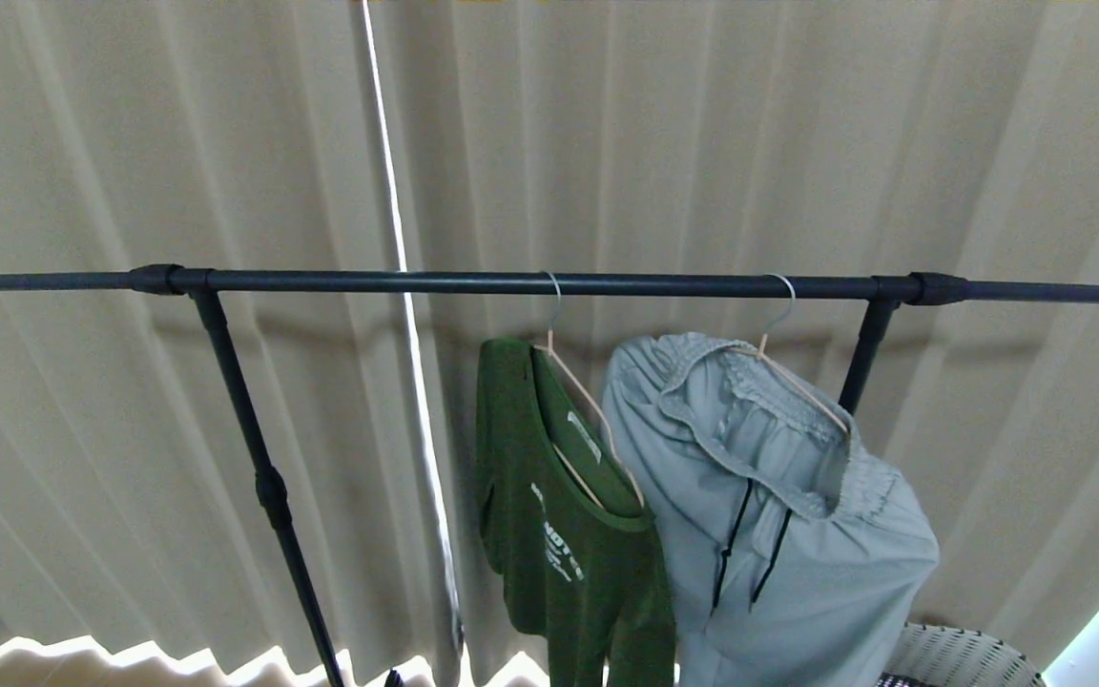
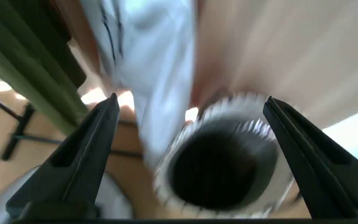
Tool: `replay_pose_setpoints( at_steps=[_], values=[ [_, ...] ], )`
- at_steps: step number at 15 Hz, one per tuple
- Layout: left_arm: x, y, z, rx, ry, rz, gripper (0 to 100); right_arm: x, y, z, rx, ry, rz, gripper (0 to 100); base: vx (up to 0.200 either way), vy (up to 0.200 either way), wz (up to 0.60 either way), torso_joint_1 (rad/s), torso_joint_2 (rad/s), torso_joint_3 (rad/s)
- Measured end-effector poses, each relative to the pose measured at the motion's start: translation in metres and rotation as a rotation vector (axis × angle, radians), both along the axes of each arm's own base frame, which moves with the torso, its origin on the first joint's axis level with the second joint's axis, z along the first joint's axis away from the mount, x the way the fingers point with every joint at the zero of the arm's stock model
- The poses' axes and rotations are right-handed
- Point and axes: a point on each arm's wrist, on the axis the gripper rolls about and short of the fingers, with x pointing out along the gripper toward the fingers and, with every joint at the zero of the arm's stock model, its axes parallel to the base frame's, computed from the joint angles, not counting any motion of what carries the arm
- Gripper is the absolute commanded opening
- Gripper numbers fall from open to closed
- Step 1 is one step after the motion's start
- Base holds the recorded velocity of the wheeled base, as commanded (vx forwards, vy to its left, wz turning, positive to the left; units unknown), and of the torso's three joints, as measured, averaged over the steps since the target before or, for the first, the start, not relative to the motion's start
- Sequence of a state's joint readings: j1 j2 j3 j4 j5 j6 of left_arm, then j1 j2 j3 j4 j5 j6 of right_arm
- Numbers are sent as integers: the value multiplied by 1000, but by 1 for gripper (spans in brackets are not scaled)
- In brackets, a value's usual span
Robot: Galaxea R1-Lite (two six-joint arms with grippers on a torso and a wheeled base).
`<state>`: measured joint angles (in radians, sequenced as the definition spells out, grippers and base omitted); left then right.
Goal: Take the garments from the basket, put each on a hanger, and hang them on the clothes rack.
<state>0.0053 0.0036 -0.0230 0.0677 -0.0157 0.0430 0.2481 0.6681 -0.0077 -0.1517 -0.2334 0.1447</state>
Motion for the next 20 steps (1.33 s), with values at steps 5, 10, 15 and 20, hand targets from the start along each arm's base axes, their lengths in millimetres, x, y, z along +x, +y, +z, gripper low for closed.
replay_pose_setpoints(
  at_steps=[5, 10, 15, 20],
  values=[
    [0, 0, 0, 0, 0, 1, 100, -33, -9, -7, 52, -161, -181, 100, 0, 0, 0, 0, 0, 0],
    [0, 0, 0, 0, 0, 1, 100, -51, -9, -8, 62, -368, -290, 100, 0, 0, 0, 0, 0, 0],
    [0, 0, 0, 0, 0, 1, 100, -60, -8, -10, 79, -479, -201, 100, 0, 0, 0, 0, 0, 0],
    [0, 0, 0, 0, 0, 1, 100, -61, -5, -10, 27, -498, -72, 100, 0, 0, 0, 0, 0, 0]
  ],
)
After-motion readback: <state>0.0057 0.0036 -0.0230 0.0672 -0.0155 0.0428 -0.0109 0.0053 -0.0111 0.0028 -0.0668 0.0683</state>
